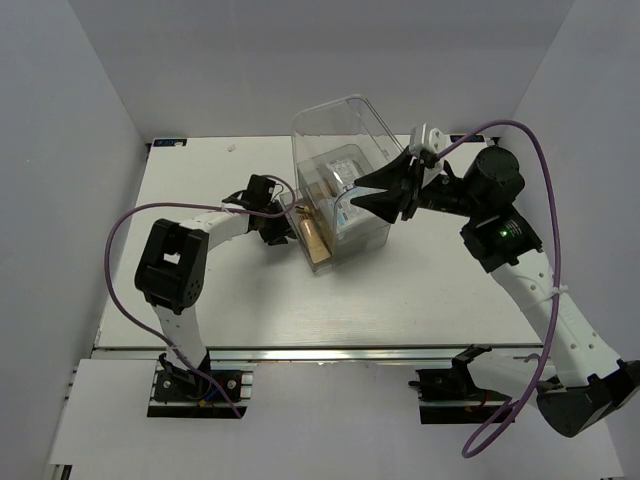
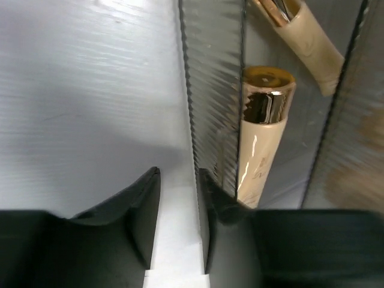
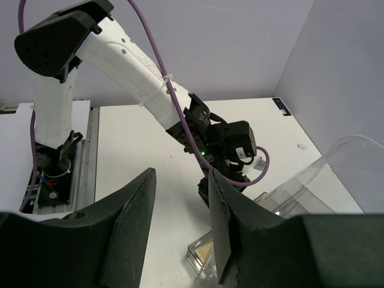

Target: Organize the makeup

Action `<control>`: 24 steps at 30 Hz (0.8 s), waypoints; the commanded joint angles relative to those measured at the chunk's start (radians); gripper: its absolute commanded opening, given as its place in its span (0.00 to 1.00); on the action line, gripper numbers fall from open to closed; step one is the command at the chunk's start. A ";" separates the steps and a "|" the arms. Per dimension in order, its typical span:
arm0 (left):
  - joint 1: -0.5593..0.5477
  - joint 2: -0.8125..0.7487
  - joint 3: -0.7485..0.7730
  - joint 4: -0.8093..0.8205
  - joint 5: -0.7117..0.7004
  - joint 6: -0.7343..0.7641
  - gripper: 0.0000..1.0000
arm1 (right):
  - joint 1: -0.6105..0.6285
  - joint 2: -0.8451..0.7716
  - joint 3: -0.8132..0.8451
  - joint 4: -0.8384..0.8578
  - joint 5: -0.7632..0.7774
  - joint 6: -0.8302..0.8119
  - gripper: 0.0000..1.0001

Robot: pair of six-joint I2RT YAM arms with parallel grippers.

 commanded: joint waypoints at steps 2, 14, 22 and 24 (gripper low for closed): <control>-0.002 0.007 0.041 0.096 0.099 -0.044 0.48 | -0.011 -0.026 0.000 0.039 -0.006 0.016 0.46; -0.004 0.074 0.086 0.164 0.192 -0.088 0.76 | -0.026 -0.028 0.000 0.038 -0.003 0.016 0.46; -0.004 0.074 0.072 0.173 0.196 -0.097 0.64 | -0.036 -0.029 -0.003 0.036 0.000 0.011 0.47; -0.004 0.045 0.057 0.167 0.176 -0.104 0.27 | -0.036 -0.031 -0.003 0.029 -0.002 0.002 0.47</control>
